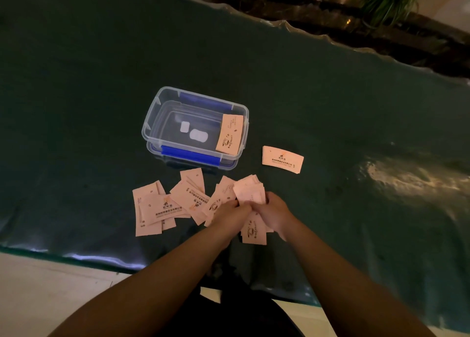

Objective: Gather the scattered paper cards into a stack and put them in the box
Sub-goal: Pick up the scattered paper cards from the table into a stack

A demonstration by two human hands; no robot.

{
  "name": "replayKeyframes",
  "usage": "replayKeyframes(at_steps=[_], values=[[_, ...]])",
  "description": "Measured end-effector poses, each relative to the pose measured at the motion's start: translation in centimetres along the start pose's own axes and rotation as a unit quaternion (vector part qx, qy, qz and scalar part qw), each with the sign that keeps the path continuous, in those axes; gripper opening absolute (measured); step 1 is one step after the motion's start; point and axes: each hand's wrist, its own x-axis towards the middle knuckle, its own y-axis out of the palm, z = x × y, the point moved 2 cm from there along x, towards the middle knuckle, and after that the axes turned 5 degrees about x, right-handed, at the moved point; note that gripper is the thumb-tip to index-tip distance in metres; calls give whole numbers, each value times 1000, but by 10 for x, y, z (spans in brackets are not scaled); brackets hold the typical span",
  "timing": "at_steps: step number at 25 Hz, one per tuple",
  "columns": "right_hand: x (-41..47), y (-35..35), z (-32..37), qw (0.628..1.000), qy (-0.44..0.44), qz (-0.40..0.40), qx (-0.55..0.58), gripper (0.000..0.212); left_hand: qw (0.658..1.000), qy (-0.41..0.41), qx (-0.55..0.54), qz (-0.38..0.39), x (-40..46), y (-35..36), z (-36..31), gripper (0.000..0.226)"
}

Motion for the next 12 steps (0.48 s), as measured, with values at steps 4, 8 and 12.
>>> replayKeyframes(at_steps=[4, 8, 12], values=[[-4, -4, -8, 998, 4, -16, 61, 48, 990, 80, 103, -59, 11, -16, 5, 27], [-8, -2, -7, 995, 8, -33, 96, 50, 933, 130, 258, -215, 24, -51, 12, 50], [-11, -3, -12, 988, 29, -41, 143, 48, 923, 98, 334, -164, 30, -53, 19, 65]])
